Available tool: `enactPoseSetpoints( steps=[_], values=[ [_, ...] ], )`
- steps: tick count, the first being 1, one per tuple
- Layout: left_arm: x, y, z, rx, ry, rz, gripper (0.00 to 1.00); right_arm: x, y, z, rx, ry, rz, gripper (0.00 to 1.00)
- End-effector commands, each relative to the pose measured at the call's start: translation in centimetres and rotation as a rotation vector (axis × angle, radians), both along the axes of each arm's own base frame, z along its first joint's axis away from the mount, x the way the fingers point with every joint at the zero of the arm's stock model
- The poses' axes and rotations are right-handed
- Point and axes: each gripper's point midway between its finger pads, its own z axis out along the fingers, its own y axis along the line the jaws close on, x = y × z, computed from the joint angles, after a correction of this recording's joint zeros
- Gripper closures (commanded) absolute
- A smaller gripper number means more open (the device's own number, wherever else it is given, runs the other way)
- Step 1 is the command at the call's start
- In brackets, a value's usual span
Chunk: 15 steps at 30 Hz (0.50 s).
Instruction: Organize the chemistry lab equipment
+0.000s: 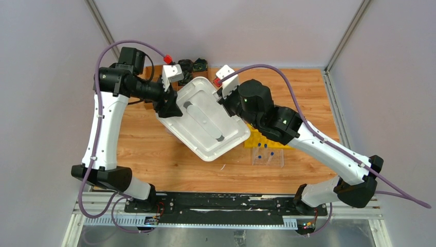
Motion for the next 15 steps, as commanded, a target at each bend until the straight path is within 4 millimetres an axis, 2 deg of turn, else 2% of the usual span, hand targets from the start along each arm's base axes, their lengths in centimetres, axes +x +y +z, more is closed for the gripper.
enactPoseSetpoints(
  steps=[1, 4, 8, 11, 13, 15],
  values=[
    [-2.2, -0.1, -1.2, 0.011, 0.085, -0.074, 0.38, -0.3, 0.2, 1.8, 0.019, -0.070, -0.004, 1.00],
    [-2.3, -0.1, -1.2, 0.011, 0.077, -0.080, 0.49, -0.4, 0.2, 2.0, 0.013, -0.085, -0.005, 1.00],
    [-2.1, 0.0, -1.3, 0.015, 0.097, -0.059, 0.73, -0.6, 0.1, 2.6, 0.020, -0.109, -0.008, 1.00],
    [-2.2, 0.0, -1.1, 0.021, 0.092, -0.052, 0.80, -0.9, 0.1, 3.5, 0.037, -0.122, -0.003, 1.00],
    [-2.4, 0.1, -0.8, 0.031, 0.077, -0.047, 0.84, -1.3, 0.3, 3.8, 0.046, -0.124, 0.009, 0.95],
    [-2.5, 0.2, -0.1, 0.037, 0.047, -0.040, 0.93, -1.7, 0.5, 4.3, 0.061, -0.122, 0.020, 0.83]
  ],
)
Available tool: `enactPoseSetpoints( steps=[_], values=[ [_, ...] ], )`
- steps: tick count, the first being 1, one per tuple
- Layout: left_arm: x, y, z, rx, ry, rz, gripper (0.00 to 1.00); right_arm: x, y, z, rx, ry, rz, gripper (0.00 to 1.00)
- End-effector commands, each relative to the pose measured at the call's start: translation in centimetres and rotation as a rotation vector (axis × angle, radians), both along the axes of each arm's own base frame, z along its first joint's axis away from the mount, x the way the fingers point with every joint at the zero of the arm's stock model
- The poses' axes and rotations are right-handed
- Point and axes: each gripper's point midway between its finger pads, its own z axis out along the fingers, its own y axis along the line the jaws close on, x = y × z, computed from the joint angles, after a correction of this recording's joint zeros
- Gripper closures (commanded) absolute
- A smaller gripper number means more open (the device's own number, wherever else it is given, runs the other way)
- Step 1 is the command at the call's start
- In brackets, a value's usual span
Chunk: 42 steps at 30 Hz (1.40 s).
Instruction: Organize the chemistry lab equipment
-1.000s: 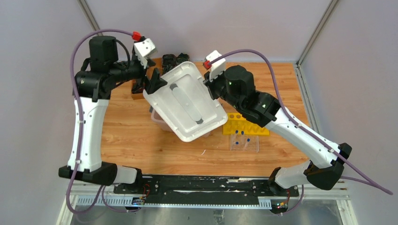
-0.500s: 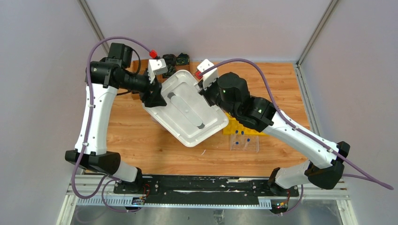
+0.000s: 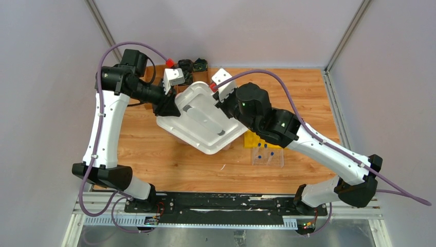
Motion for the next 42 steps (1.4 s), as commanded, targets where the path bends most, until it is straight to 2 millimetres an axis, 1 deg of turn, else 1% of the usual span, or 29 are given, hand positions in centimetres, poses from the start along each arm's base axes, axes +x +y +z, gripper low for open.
enactPoseSetpoints(
  steps=[1, 2, 6, 8, 10, 12, 15, 17, 19, 22, 25, 26, 27, 28, 30, 32, 33, 34, 36, 40, 42],
  values=[
    [-0.6, 0.0, 1.9, 0.004, -0.062, 0.006, 0.97, -1.3, 0.0, 4.1, 0.113, -0.059, 0.019, 0.77],
    [-0.7, 0.0, 2.6, -0.004, -0.086, 0.008, 1.00, -1.5, -0.1, 4.3, 0.121, -0.056, 0.024, 0.72],
    [-1.8, -0.4, 6.5, -0.060, -0.193, 0.013, 1.00, -2.9, -0.6, 5.8, 0.166, -0.034, 0.063, 0.52],
    [-2.8, -0.5, 8.7, -0.095, -0.259, 0.010, 1.00, -3.7, -1.4, 6.7, 0.189, -0.022, 0.078, 0.46],
    [-4.2, -0.5, 10.6, -0.122, -0.330, -0.005, 1.00, -4.6, -2.7, 7.8, 0.222, -0.013, 0.084, 0.42],
    [-5.6, -0.4, 11.7, -0.134, -0.402, -0.034, 1.00, -5.6, -4.2, 9.0, 0.276, -0.001, 0.085, 0.38],
    [-6.9, 0.1, 11.5, -0.096, -0.509, -0.095, 1.00, -6.6, -6.8, 10.8, 0.373, 0.007, 0.053, 0.32],
    [-7.2, 0.5, 11.2, -0.060, -0.579, -0.125, 1.00, -7.0, -8.1, 11.5, 0.434, 0.027, 0.024, 0.30],
    [-6.8, 1.1, 11.2, -0.020, -0.656, -0.129, 1.00, -7.1, -8.7, 11.5, 0.487, 0.070, -0.010, 0.29],
    [-5.6, 2.2, 12.1, 0.067, -0.846, -0.118, 1.00, -6.7, -9.6, 11.2, 0.546, 0.139, -0.097, 0.28],
    [-4.1, 3.3, 13.4, 0.157, -1.072, -0.108, 1.00, -6.4, -9.2, 10.4, 0.577, 0.208, -0.131, 0.26],
    [-4.0, 3.6, 13.7, 0.186, -1.154, -0.108, 1.00, -6.3, -8.9, 10.0, 0.582, 0.236, -0.137, 0.25],
    [-3.9, 3.8, 14.5, 0.209, -1.254, -0.111, 1.00, -6.1, -8.6, 9.6, 0.587, 0.264, -0.148, 0.25],
    [-3.9, 3.9, 14.7, 0.237, -1.343, -0.130, 1.00, -5.9, -8.1, 9.1, 0.590, 0.295, -0.147, 0.24],
    [-4.4, 3.8, 15.1, 0.300, -1.552, -0.181, 1.00, -5.3, -7.0, 7.9, 0.599, 0.375, -0.138, 0.24],
    [-5.2, 3.6, 16.1, 0.312, -1.764, -0.171, 1.00, -4.3, -6.2, 6.7, 0.631, 0.494, -0.125, 0.23],
    [-5.4, 3.3, 15.8, 0.316, -1.850, -0.183, 1.00, -4.1, -5.6, 6.2, 0.641, 0.563, -0.085, 0.23],
    [-5.9, 3.0, 15.6, 0.331, -1.932, -0.208, 1.00, -3.7, -5.6, 5.9, 0.655, 0.612, -0.068, 0.23],
    [-6.7, 2.5, 15.2, 0.347, -2.044, -0.253, 1.00, -2.3, -6.3, 5.6, 0.675, 0.639, -0.075, 0.22],
    [-8.4, 1.4, 14.5, 0.317, -2.144, -0.337, 1.00, -0.8, -7.0, 6.0, 0.720, 0.694, -0.023, 0.20],
    [-9.1, 0.8, 13.7, 0.318, -2.197, -0.402, 1.00, -0.5, -6.9, 6.3, 0.727, 0.723, 0.026, 0.20]
  ],
)
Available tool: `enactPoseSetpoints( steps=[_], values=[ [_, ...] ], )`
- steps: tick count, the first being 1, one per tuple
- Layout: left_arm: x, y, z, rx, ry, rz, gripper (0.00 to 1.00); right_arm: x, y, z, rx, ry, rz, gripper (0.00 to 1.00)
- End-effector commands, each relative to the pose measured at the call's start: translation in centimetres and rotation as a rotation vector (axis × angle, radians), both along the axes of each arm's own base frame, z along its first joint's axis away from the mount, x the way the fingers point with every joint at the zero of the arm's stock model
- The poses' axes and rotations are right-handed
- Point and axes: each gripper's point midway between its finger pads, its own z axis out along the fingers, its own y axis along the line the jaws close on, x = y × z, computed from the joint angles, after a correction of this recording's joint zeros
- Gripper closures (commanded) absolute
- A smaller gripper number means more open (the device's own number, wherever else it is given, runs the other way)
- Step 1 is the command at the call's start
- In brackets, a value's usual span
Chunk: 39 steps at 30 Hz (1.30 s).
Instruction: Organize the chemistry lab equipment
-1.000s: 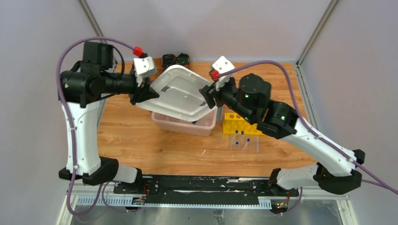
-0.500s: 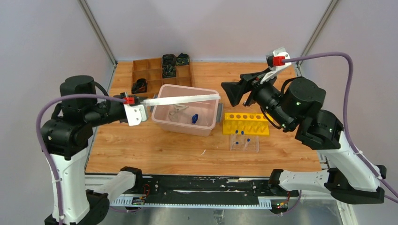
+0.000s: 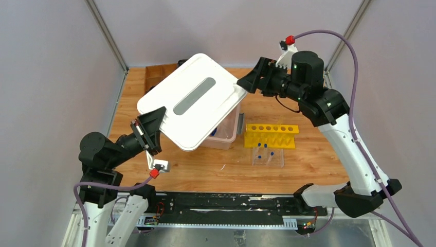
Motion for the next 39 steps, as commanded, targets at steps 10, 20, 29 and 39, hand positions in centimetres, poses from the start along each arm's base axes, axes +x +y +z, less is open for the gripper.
enactPoseSetpoints(
  steps=[10, 20, 29, 39],
  values=[
    [-5.5, -3.6, 1.5, 0.208, -0.571, -0.262, 1.00, -2.0, 2.1, 2.0, 0.253, 0.121, 0.341, 0.20],
    [-5.0, -3.7, 1.2, 0.202, -0.547, -0.263, 1.00, -4.6, 3.2, 2.5, 0.427, 0.159, 0.624, 0.34],
    [-3.9, -3.7, -0.3, 0.237, -0.505, -0.249, 0.90, -5.9, 2.9, 3.8, 0.477, 0.128, 0.699, 0.69],
    [2.8, -0.6, -5.6, 0.283, -0.114, 0.005, 0.00, -3.2, 1.0, 4.8, 0.585, 0.143, 0.581, 1.00]
  ],
)
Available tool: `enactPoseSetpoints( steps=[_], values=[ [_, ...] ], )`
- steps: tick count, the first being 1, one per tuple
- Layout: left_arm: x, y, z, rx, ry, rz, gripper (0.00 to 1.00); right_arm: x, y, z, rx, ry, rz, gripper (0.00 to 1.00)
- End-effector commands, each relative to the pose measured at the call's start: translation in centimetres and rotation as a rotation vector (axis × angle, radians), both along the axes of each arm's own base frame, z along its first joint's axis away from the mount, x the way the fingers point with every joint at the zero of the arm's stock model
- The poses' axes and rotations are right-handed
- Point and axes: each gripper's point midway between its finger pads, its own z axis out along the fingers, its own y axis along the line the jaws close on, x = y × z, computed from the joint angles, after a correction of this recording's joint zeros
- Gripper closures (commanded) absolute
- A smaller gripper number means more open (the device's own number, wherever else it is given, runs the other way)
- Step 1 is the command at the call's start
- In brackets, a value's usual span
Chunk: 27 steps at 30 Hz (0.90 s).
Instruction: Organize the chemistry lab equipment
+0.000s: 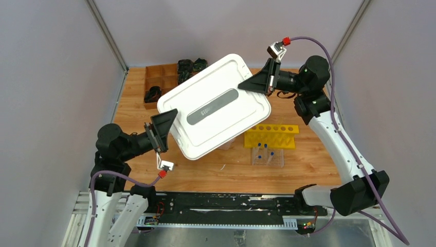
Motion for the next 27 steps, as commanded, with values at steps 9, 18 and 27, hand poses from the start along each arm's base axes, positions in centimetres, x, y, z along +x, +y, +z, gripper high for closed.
enactPoseSetpoints(
  steps=[9, 18, 27],
  values=[
    [3.7, 4.2, -8.4, 0.004, 0.364, 0.317, 0.00, 7.4, -5.0, -0.6, 0.002, 0.088, -0.293, 1.00],
    [7.8, 7.7, -7.9, -0.579, 0.966, 0.657, 0.00, 11.1, -6.6, -4.3, -0.008, 0.180, -0.536, 1.00],
    [11.0, 6.3, -7.3, -1.059, 1.699, 0.732, 0.00, 11.1, -1.9, -9.1, 0.008, 0.233, -0.613, 1.00]
  ],
)
